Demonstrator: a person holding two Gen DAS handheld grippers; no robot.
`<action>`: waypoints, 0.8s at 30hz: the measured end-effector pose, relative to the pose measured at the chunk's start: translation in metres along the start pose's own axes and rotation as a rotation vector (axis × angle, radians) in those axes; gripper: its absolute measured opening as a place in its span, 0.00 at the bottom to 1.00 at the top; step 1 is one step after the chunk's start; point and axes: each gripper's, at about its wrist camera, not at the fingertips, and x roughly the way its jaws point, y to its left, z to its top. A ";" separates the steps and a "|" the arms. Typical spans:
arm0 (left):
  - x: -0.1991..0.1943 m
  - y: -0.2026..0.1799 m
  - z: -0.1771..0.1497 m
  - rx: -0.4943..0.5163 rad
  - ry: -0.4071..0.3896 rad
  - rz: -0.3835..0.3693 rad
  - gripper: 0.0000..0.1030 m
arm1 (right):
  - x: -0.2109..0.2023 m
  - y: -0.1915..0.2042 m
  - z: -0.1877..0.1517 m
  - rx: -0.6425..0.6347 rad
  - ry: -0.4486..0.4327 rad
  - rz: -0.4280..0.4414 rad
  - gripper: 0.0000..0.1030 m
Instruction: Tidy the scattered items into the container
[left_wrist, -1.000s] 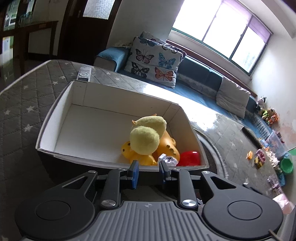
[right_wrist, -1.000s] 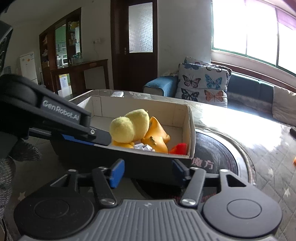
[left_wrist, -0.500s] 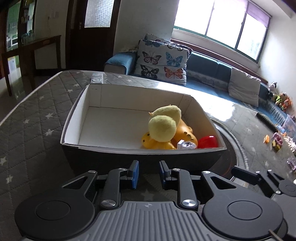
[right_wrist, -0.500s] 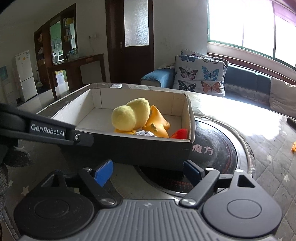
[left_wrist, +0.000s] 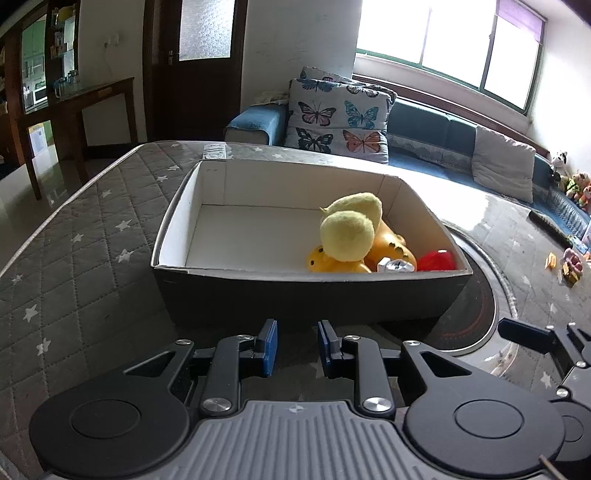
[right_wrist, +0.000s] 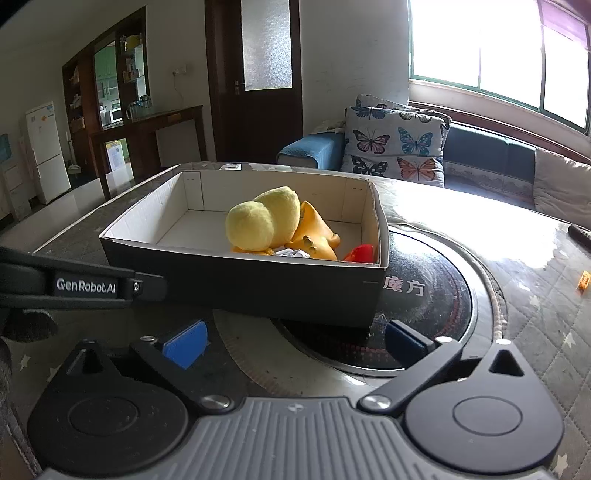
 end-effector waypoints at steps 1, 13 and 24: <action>0.000 -0.001 -0.001 0.005 0.001 0.004 0.25 | 0.000 0.000 0.000 0.002 0.004 -0.007 1.00; -0.001 -0.004 -0.012 0.031 0.008 0.025 0.25 | 0.006 -0.003 -0.005 0.043 0.048 -0.031 1.00; 0.002 -0.003 -0.018 0.043 0.019 0.050 0.25 | 0.012 -0.003 -0.012 0.040 0.086 -0.061 1.00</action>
